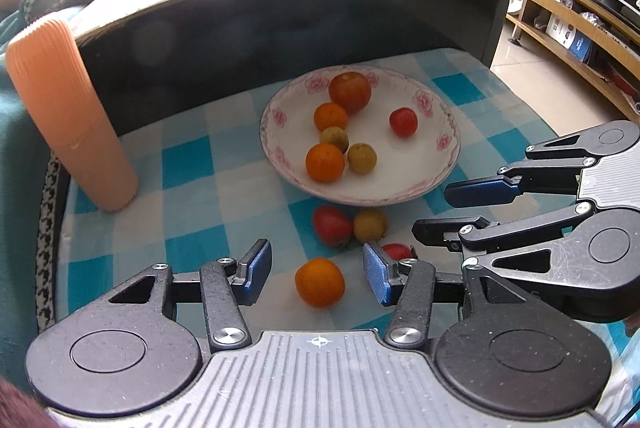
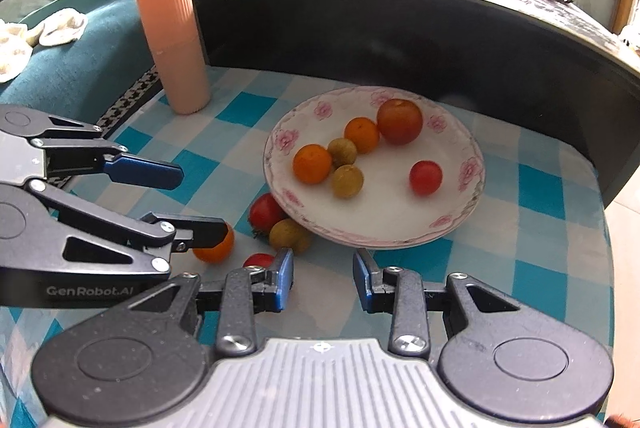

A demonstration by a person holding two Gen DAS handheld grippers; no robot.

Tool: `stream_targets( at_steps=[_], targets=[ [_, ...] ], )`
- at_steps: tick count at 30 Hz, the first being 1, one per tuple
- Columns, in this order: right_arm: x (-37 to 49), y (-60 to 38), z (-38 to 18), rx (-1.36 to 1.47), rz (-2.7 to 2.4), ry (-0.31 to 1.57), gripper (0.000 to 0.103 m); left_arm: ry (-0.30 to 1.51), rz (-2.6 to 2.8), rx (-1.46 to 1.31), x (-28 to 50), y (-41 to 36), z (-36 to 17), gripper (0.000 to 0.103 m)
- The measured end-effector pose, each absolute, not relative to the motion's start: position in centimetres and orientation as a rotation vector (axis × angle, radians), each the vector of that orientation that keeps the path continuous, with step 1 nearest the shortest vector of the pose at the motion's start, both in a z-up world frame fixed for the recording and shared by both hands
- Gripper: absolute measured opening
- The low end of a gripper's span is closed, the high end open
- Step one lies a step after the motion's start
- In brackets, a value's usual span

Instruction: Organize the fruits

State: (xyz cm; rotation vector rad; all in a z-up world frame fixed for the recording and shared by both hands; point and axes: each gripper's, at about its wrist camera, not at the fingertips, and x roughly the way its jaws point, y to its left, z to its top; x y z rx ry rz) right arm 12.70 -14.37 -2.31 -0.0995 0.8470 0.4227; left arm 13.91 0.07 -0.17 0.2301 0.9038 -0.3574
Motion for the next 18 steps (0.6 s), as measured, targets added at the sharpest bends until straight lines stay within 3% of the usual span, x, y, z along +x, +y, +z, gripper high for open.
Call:
stream_targets(
  at_steps=[18],
  targets=[
    [13.3,-13.3,-3.2,-0.117,0.437,0.856,0.047,0.942,-0.362,0.210,14.6,1.3,-1.2,0.061]
  ],
)
